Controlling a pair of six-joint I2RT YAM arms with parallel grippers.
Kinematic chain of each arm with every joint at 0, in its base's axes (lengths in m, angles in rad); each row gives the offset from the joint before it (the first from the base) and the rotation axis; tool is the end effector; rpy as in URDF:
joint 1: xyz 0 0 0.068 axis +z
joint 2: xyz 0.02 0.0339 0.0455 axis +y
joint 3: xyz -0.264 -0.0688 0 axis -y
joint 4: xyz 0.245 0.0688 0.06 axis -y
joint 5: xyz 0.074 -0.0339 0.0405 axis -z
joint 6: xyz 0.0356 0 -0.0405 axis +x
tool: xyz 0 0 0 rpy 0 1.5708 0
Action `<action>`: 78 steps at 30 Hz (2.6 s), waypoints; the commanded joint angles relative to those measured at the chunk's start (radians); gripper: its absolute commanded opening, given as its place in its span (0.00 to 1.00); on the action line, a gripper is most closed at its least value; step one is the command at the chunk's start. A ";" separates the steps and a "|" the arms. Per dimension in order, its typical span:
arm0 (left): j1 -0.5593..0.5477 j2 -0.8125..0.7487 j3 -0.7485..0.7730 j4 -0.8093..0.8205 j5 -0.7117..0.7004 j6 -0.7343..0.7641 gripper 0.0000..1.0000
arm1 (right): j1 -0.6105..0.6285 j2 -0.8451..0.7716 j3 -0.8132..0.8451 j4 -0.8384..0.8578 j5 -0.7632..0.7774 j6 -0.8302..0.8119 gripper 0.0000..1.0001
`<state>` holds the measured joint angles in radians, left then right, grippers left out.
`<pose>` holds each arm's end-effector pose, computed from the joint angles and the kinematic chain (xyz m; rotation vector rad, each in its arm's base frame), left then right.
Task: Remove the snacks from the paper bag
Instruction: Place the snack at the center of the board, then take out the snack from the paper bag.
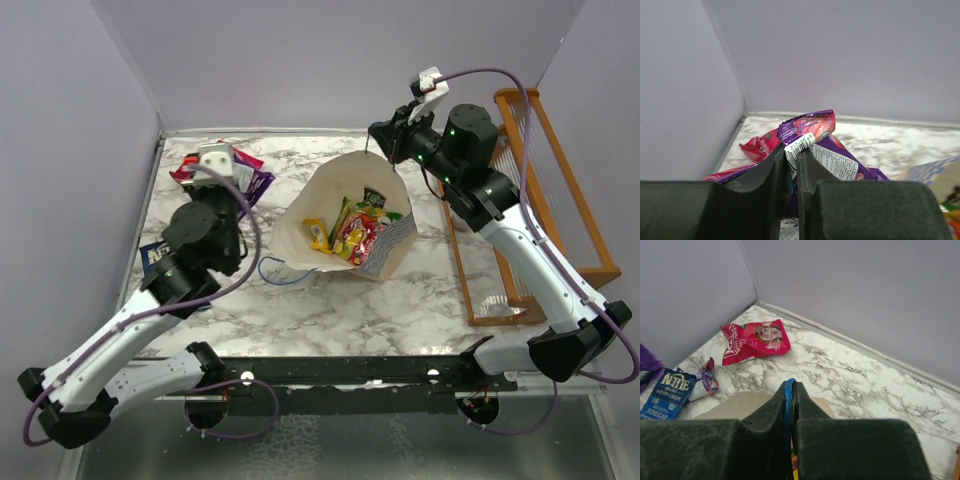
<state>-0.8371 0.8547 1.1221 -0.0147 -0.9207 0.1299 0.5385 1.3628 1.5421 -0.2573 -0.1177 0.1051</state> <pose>0.1280 -0.0996 0.4591 -0.1218 1.4137 0.0217 0.2596 0.1599 0.4660 -0.4503 1.6198 0.5849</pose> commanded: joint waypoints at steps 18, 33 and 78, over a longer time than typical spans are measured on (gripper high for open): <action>0.645 0.188 -0.192 -0.173 0.440 -0.463 0.00 | 0.005 -0.050 0.003 0.099 -0.060 0.022 0.02; 0.725 0.343 -0.361 -0.343 0.514 -0.746 0.00 | 0.005 -0.053 -0.006 0.120 -0.080 0.026 0.02; 0.666 -0.003 -0.063 -0.104 1.405 -0.669 0.68 | 0.005 0.064 0.093 0.153 -0.475 -0.064 0.02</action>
<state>-0.1287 0.8932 1.0542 -0.2153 0.3836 -0.5114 0.5385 1.4162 1.5681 -0.2001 -0.5632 0.0261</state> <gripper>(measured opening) 0.684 0.024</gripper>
